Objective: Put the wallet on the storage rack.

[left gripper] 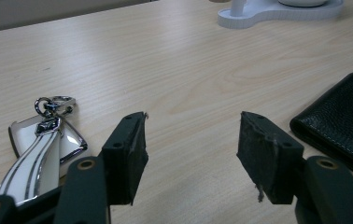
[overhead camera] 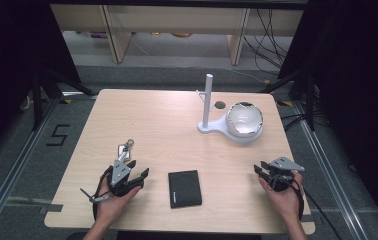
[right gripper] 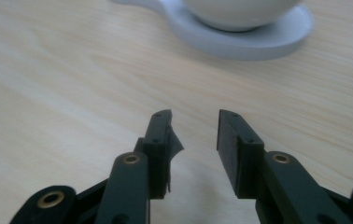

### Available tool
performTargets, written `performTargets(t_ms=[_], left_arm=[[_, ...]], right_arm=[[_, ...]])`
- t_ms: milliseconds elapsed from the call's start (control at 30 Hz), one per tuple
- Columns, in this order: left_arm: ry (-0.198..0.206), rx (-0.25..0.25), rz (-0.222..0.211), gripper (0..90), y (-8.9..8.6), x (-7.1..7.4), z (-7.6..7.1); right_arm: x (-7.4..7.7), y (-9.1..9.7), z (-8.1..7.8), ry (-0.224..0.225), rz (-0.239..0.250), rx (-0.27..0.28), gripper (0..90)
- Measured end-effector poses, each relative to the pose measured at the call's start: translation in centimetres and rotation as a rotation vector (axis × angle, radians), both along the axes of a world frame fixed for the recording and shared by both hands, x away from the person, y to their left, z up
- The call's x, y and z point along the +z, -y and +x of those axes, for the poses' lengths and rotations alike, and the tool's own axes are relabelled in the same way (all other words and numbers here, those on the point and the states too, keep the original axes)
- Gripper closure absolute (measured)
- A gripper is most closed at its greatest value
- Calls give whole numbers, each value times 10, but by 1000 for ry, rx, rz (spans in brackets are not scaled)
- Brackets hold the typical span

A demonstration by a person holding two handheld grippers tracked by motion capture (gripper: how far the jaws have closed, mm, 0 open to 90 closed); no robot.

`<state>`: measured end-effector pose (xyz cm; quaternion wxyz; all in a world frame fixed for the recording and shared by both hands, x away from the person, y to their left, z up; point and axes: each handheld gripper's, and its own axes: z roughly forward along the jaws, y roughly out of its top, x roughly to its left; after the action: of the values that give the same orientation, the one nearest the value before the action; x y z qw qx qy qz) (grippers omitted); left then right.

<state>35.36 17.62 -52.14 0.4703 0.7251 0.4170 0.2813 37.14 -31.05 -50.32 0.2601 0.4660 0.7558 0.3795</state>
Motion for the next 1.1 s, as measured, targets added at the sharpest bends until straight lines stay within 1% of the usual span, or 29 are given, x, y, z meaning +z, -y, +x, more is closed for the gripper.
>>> performTargets(t_ms=[67, 100, 133, 200, 333, 367, 467, 533, 567, 600, 633, 667, 700, 733, 767, 800, 833, 867, 900, 933, 967, 1000, 1033, 1067, 1100], left_arm=[[0, -4, 0, 423, 1, 0, 0], [-4, 0, 15, 425, 2, 0, 0], [-4, 0, 15, 426, 2, 0, 0], [0, -3, 15, 426, 2, 0, 0], [1, -4, 11, 428, 1, 0, 0], [3, -9, 1, 428, 1, 0, 0], [0, -11, -7, 437, 0, 0, -1], [0, -13, -6, 446, 0, 0, -1], [8, -30, -6, 452, 0, 0, -1], [8, -30, -6, 462, 0, 0, -1], [5, -35, -9, 470, 0, 0, -2], [1, -35, -10, 470, 0, 0, -2], [2, -43, -17, 482, 0, 0, -2], [-8, -50, -21, 502, 0, 0, -3], [-9, -56, -33, 502, 1, 1, -3], [-11, -63, -34, 509, 1, 2, -5], [-11, -84, -39, 529, 4, 7, -8], [-13, -97, -37, 537, 6, 10, -10], [-13, -97, -37, 546, 6, 10, -10], [-18, -119, -38, 546, 8, 12, -11], [-39, -156, -32, 563, 13, 15, -15], [-39, -156, -32, 568, 13, 15, -15], [-50, -189, -40, 568, 17, 17, -17], [-61, -204, -46, 578, 20, 18, -18], [-81, -225, -62, 585, 24, 19, -20]], right_arm=[[4, -9, -1, -16, -20, 62, 674], [7, -15, -2, -25, -38, 79, 674], [7, -15, -2, -25, -38, 79, 674], [12, -26, -3, -37, -55, 131, 672], [23, -50, 1, -42, -104, 226, 662], [23, -50, 1, -42, -104, 226, 662], [27, -65, 5, -62, -116, 260, 658], [28, -72, 5, -85, -124, 277, 657], [28, -76, 6, -92, -122, 280, 656], [28, -76, 6, -92, -122, 280, 656], [29, -82, 7, -122, -126, 305, 654], [29, -82, 7, -122, -126, 305, 654], [30, -86, 8, -124, -136, 311, 653], [32, -93, 10, -134, -142, 336, 651], [32, -93, 10, -134, -142, 336, 651], [33, -95, 11, -134, -145, 340, 650], [36, -101, 13, -153, -144, 367, 645], [37, -104, 14, -161, -152, 383, 644], [37, -107, 16, -147, -149, 390, 643], [37, -107, 16, -147, -149, 390, 643], [40, -112, 18, -178, -156, 412, 635], [40, -112, 18, -178, -156, 412, 635], [40, -115, 19, -182, -156, 417, 634], [41, -118, 21, -189, -163, 427, 631], [40, -120, 22, -188, -167, 431, 630]])
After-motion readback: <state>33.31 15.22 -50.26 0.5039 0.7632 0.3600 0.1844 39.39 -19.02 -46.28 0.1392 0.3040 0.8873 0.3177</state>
